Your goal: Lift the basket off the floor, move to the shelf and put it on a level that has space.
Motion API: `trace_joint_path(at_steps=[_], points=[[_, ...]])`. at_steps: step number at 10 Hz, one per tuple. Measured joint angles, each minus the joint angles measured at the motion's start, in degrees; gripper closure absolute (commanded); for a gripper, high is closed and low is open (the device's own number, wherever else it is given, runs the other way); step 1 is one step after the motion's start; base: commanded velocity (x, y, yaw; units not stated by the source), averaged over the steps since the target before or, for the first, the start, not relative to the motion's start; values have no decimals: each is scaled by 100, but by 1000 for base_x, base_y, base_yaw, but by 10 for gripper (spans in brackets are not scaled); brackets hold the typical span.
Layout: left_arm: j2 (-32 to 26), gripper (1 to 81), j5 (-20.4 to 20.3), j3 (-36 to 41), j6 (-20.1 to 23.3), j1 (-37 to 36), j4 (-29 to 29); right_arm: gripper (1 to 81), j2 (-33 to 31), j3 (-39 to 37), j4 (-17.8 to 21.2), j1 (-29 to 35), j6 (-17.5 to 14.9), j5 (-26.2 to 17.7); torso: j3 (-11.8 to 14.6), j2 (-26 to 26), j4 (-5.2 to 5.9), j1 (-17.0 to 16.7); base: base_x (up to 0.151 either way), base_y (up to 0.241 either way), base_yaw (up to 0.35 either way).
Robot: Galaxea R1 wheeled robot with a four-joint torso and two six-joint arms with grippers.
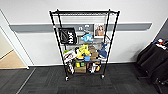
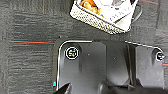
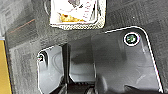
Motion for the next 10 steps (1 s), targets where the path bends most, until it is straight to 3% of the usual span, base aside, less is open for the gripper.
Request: trace_joint_path(at_steps=[6, 10], points=[[104, 10, 230, -6, -43, -510, -57, 10, 2, 2, 117, 339, 11, -84, -1069, -1143, 0, 737, 0, 0, 0], [127, 10, 438, -179, -56, -724, -57, 10, 16, 5, 210, 366, 11, -111, -1202, -1808, 0, 1163, 0, 0, 0]])
